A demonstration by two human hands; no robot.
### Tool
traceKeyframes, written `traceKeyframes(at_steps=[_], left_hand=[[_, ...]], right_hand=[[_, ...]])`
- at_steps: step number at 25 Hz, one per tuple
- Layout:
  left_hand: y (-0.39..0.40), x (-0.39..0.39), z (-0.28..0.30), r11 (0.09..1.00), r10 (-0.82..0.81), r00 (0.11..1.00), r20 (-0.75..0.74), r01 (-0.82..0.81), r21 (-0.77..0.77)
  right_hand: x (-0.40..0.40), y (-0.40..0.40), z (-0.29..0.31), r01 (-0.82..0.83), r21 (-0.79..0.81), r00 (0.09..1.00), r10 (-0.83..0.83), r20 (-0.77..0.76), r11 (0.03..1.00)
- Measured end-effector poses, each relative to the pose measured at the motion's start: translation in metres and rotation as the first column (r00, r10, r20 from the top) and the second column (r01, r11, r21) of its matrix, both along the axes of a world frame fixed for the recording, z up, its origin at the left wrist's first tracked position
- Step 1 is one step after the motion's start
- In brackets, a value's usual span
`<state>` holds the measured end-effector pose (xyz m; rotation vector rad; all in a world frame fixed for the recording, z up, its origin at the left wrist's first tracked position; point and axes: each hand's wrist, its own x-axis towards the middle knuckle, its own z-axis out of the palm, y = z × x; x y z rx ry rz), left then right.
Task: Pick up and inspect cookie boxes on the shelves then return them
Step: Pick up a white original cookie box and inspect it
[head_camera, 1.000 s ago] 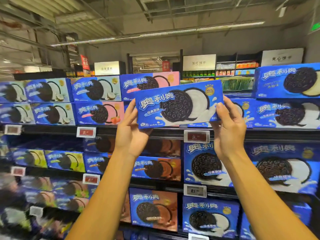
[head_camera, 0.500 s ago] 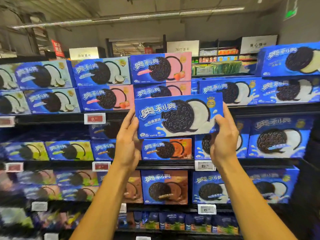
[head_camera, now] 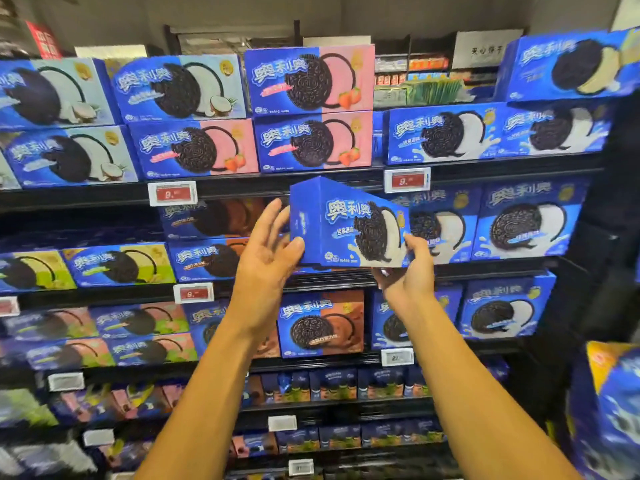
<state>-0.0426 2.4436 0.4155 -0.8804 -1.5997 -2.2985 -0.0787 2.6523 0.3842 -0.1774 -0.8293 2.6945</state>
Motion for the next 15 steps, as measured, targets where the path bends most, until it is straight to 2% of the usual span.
traceKeyframes(at_steps=[3, 6, 10, 15], left_hand=[[0.021, 0.009, -0.012, 0.997, -0.024, 0.999, -0.038, 0.021, -0.076], [0.044, 0.017, -0.019, 0.989, -0.062, 0.996, -0.065, 0.052, -0.140], [0.070, 0.025, -0.023, 0.984, -0.074, 0.995, -0.067, 0.063, -0.164], [0.097, 0.028, -0.020, 0.991, -0.069, 0.997, -0.023, 0.066, -0.119]], right_hand=[[-0.002, -0.006, -0.035, -0.119, -0.054, 0.986, 0.124, 0.115, 0.991], [-0.003, -0.006, -0.054, -0.166, -0.096, 0.975, 0.178, 0.136, 0.981], [-0.001, 0.011, -0.064, -0.140, -0.151, 0.980, 0.159, 0.120, 0.979], [0.010, 0.056, -0.059, -0.096, -0.070, 0.981, 0.106, 0.161, 0.993]])
